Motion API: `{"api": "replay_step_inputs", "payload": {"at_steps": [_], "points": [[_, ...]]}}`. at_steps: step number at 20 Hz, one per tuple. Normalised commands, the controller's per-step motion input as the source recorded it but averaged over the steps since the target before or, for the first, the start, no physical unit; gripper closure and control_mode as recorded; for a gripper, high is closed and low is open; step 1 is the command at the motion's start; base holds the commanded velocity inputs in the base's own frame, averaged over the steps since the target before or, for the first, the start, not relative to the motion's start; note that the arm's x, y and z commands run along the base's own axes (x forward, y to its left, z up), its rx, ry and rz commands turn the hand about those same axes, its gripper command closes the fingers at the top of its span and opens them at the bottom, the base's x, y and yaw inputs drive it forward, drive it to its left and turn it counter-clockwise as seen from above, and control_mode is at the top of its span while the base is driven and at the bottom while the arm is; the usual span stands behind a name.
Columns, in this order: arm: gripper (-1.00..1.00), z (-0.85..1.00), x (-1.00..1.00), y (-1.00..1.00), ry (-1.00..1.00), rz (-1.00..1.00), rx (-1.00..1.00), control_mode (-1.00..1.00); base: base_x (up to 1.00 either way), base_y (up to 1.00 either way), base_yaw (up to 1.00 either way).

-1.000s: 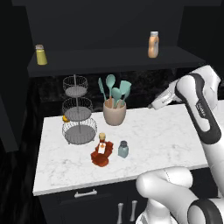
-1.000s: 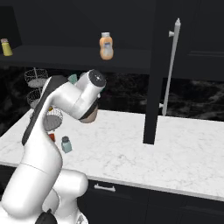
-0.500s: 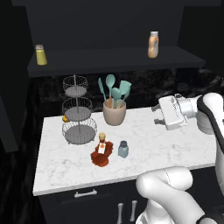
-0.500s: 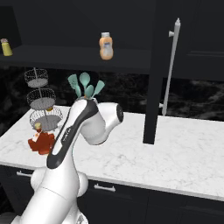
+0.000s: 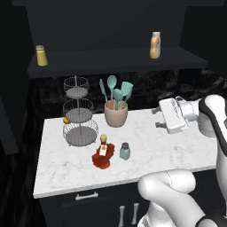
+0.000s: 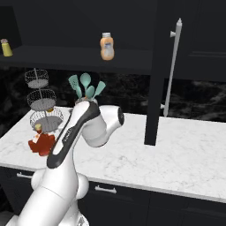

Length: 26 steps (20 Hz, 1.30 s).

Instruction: Put the shaker and condiment bottle from the counter next to their counterparts in the cabinet.

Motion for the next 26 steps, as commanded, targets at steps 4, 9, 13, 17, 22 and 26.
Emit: {"api": "replay_step_inputs", "payload": {"at_steps": [4, 9, 13, 17, 22, 26], "points": [[-1.00, -0.05, 0.00, 0.16, 0.00, 0.05, -0.25, -1.00, 0.00, 0.00, 0.00], [-1.00, -0.31, 0.00, 0.02, 0.05, 0.06, -0.11, -1.00, 0.00, 0.00, 0.00], [-1.00, -0.51, 0.00, 0.00, 0.00, 0.09, 0.08, -1.00, 0.00, 0.00, 0.00], [-1.00, -0.54, 0.00, 0.08, 0.00, 0.14, 0.08, -1.00, 0.00, 0.00, 0.00], [-1.00, -0.08, 0.00, 0.12, 0.00, 0.05, 0.00, -1.00, 0.00, 0.00, 0.00], [-1.00, -0.04, -0.12, 0.20, 0.01, 0.00, 0.00, -1.00, 0.00, 0.00, 0.00]]}}
